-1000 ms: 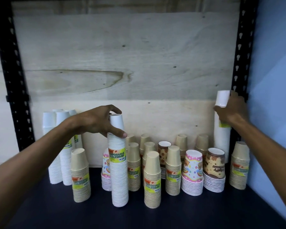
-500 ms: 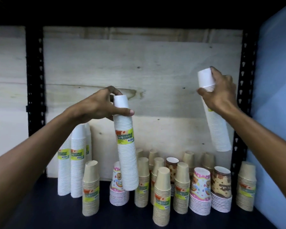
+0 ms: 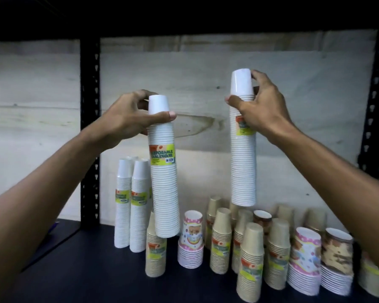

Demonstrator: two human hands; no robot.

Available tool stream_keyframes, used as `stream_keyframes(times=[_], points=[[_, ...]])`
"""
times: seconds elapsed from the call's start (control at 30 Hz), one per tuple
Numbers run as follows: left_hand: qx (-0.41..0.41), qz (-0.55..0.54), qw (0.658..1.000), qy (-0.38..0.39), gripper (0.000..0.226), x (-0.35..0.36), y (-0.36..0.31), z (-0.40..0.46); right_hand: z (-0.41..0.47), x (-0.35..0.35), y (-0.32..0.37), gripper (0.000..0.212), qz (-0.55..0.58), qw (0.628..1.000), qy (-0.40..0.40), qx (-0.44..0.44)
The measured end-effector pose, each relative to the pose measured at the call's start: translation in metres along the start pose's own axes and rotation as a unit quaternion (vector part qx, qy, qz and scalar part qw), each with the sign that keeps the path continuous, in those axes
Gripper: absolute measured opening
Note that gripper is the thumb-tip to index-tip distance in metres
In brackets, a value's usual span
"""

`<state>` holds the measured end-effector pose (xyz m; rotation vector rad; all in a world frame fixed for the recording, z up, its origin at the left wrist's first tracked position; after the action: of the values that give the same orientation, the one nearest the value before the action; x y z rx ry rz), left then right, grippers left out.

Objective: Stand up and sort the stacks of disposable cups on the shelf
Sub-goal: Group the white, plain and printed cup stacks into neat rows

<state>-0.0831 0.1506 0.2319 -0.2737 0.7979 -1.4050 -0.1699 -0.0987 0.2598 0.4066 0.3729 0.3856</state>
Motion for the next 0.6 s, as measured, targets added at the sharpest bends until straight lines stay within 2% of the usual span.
stream_keyframes(times=[0.2,0.43,0.6], points=[[-0.018,0.001,0.999,-0.032,0.076,-0.039,0.024,-0.004,-0.011,0.054,0.035,0.076,0.047,0.997,0.050,0.019],[-0.031,0.003,0.999,-0.036,0.070,-0.068,0.061,-0.011,-0.034,0.113,0.066,0.081,0.043,0.989,0.140,0.022],[-0.039,0.010,0.998,-0.042,0.056,-0.071,0.099,-0.023,-0.058,0.156,0.067,0.075,0.005,0.975,0.221,0.009]])
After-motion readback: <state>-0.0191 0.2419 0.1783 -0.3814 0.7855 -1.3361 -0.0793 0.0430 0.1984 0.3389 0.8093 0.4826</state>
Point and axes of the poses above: each hand's wrist, its own z-axis towards the middle knuckle, its own x-axis out of the palm, y = z × x, the point moved 1 cm from there along z, towards the middle knuckle, and after that the axes turned 1 degree about -y, right-handed, at the moved point
